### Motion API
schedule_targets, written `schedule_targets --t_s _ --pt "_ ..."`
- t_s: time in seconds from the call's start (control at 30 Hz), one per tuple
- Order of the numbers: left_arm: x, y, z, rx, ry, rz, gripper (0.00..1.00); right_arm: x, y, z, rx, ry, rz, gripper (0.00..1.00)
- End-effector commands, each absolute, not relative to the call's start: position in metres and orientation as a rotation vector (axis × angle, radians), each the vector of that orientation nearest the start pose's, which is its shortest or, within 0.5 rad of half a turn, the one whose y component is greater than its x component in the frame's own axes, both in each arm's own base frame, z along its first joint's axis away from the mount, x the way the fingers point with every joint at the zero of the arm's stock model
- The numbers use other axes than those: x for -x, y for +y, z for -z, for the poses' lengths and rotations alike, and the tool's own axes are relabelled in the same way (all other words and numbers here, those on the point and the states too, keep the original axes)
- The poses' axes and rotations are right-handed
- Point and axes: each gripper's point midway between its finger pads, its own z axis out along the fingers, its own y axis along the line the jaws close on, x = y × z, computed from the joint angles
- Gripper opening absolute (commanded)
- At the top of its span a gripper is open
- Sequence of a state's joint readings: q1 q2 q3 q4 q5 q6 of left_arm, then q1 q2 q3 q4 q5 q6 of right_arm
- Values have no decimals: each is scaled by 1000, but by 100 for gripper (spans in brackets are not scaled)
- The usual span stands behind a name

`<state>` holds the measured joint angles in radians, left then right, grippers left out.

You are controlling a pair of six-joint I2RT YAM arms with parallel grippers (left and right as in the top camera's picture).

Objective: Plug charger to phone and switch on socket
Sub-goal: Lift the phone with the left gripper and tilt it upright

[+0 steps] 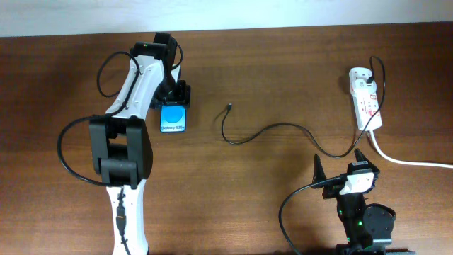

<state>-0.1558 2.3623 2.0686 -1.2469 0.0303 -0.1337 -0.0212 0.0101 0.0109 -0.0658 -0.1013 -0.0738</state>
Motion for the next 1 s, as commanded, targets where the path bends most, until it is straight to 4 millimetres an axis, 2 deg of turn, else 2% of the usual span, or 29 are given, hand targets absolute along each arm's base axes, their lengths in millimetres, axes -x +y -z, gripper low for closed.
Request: schedule_targets --t_s 0.0,0.03,0.07,0.17,0.23,0.27,0.4,0.5,0.57,0.63,0.7,0.77,0.87,0.97 --pt "-465 -87 -47 49 3102 145 61 -246 14 -158 117 1635 -24 98" --pt "-463 -96 -48 50 3106 223 46 -246 14 -158 117 1635 -24 98" --pt "-463 -100 -48 49 3108 265 38 -246 14 -158 117 1635 -24 98" --pt "-462 -106 -49 54 3109 314 26 -246 14 -158 117 1635 -24 98" --pt "-462 -106 -49 54 3109 314 13 -246 14 -158 117 1635 -24 98" --pt "-462 -106 -49 55 3109 321 2 -246 14 -158 117 1635 -24 98" --pt "-460 -118 -53 155 3113 441 0 -246 14 -158 117 1635 -24 99" --pt "-458 -128 -56 293 3116 534 0 -246 14 -158 117 1635 -24 98" --pt "-452 -134 -59 510 3133 594 0 -246 14 -158 117 1635 -24 99" --pt "-448 -133 -59 706 3136 582 0 -246 14 -158 117 1635 -24 99" --pt "-446 -136 -60 784 3136 611 0 -246 14 -159 117 1633 -24 98" --pt "-445 -144 -63 785 3139 683 0 -246 14 -158 117 1634 -24 98" --pt "-443 -150 -67 910 3131 744 0 -245 18 -160 135 1628 -43 98" --pt "-445 -180 -93 897 3101 1079 0 -245 18 -159 134 1632 -42 98"
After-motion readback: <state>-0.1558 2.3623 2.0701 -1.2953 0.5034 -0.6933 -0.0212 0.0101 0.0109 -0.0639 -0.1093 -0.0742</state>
